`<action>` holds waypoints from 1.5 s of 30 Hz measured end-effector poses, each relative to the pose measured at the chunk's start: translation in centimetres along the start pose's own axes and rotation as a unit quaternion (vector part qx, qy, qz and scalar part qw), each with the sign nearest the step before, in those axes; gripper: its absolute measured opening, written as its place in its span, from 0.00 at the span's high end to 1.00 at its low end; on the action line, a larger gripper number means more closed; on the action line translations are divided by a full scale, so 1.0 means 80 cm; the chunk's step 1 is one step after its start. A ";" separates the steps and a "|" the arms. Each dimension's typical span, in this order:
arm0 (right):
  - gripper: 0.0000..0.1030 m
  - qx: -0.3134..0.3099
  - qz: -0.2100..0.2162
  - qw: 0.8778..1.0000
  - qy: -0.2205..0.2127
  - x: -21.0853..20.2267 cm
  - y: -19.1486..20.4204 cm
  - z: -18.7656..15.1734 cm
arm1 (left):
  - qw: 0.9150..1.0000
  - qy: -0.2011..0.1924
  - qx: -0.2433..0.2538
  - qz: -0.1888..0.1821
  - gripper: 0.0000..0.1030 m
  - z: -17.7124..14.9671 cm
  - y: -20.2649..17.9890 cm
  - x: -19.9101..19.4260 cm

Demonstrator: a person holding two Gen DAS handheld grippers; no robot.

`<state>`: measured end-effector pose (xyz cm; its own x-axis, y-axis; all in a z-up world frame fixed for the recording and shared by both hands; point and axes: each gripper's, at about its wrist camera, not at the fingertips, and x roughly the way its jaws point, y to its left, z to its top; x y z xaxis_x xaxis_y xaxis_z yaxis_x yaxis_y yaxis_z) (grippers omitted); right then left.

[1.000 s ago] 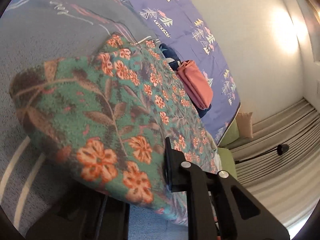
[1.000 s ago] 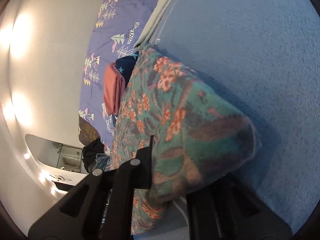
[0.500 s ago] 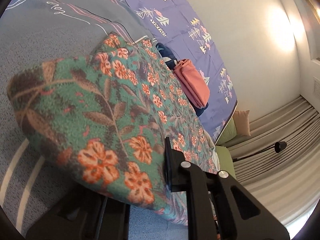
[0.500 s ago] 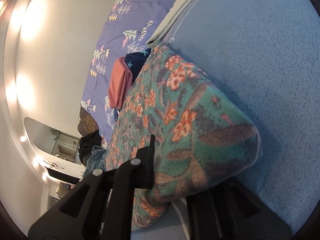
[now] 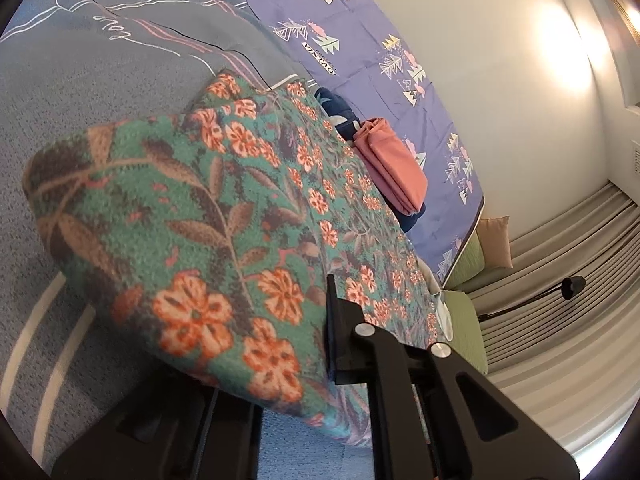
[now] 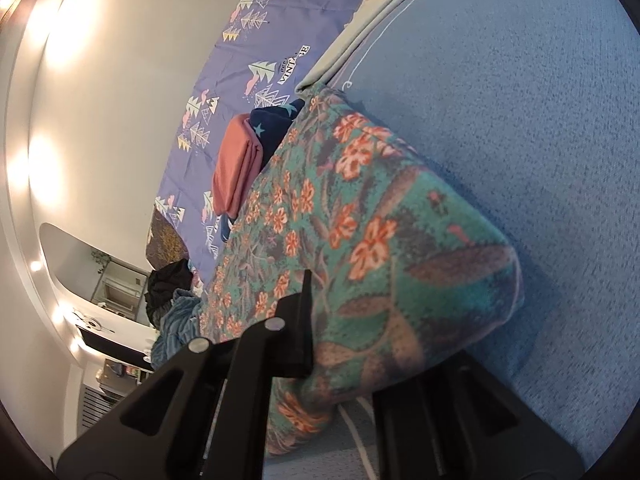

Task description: Fold small clothes

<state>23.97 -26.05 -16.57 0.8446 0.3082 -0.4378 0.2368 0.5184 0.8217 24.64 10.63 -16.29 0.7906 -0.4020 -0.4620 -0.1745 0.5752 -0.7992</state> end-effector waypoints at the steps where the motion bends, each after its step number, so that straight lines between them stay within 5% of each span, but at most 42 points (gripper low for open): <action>1: 0.95 -0.003 -0.003 1.000 0.000 0.000 0.001 -0.001 | 1.000 0.000 0.002 0.003 0.93 -0.001 -0.001 0.000; 17: 0.96 -0.019 -0.017 1.000 0.004 -0.005 0.004 -0.001 | 1.000 -0.006 0.008 0.009 0.95 -0.009 0.002 -0.017; 26: 0.96 -0.007 0.002 1.000 0.007 -0.010 -0.008 0.001 | 1.000 -0.007 0.007 -0.021 0.96 -0.004 0.004 -0.024; 37: 0.96 0.023 0.043 0.999 0.021 -0.062 -0.034 -0.011 | 0.998 -0.011 0.041 -0.053 0.96 -0.034 -0.002 -0.084; 45: 0.96 0.007 0.040 0.999 0.030 -0.118 -0.043 -0.043 | 0.997 0.001 0.018 -0.078 0.96 -0.071 0.018 -0.128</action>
<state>13.49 -28.01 -16.52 0.8306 0.3954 -0.3921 0.1778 0.4791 0.8596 12.97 11.53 -14.90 0.8055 -0.4899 -0.3335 -0.0283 0.5303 -0.8473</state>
